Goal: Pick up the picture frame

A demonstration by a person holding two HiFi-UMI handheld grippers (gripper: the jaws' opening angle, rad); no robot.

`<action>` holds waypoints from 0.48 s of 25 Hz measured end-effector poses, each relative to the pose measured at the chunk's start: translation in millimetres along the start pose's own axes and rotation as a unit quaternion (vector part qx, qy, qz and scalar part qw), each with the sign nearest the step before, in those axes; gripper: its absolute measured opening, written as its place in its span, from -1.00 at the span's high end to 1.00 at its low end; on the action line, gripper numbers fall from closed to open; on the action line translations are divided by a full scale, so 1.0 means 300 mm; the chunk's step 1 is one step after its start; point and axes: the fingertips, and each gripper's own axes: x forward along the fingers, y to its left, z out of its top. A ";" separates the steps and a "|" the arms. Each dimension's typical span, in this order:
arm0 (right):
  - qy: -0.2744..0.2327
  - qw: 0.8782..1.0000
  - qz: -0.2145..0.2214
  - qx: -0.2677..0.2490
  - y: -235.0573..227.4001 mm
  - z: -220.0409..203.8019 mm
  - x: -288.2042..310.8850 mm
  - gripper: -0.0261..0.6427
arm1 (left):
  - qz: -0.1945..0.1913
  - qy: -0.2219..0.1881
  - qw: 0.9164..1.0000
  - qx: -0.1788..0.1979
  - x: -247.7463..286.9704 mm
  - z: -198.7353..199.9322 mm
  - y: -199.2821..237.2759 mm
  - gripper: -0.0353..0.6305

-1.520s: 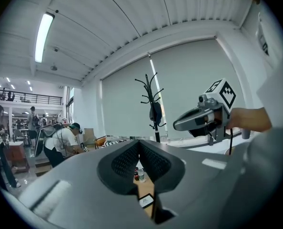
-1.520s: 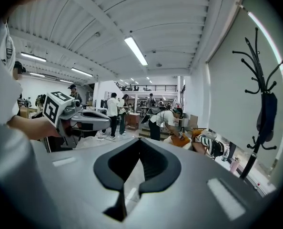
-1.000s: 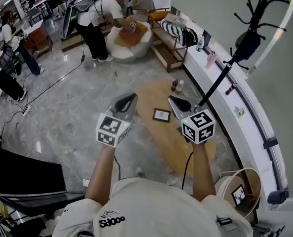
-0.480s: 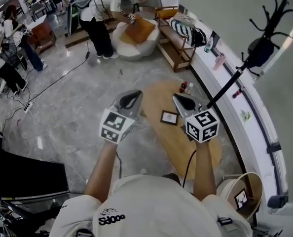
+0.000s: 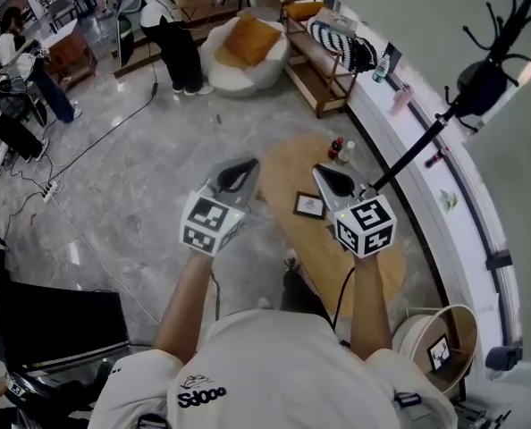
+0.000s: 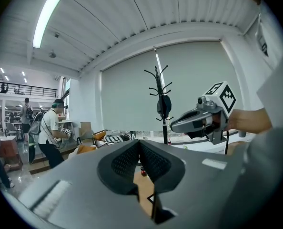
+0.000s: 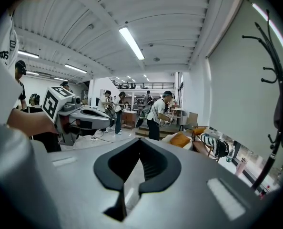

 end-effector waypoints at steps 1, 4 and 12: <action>0.002 1.000 -0.002 0.002 -0.016 -0.011 0.006 0.91 | -0.002 0.001 1.000 -0.001 0.015 -0.006 0.000 0.87; 0.006 1.000 -0.009 0.011 -0.069 -0.036 0.031 0.91 | -0.005 0.005 1.000 -0.002 0.059 -0.021 0.013 0.87; 0.018 0.999 -0.016 0.021 -0.240 -0.088 0.121 0.91 | -0.011 0.022 1.000 -0.008 0.240 -0.059 0.067 0.87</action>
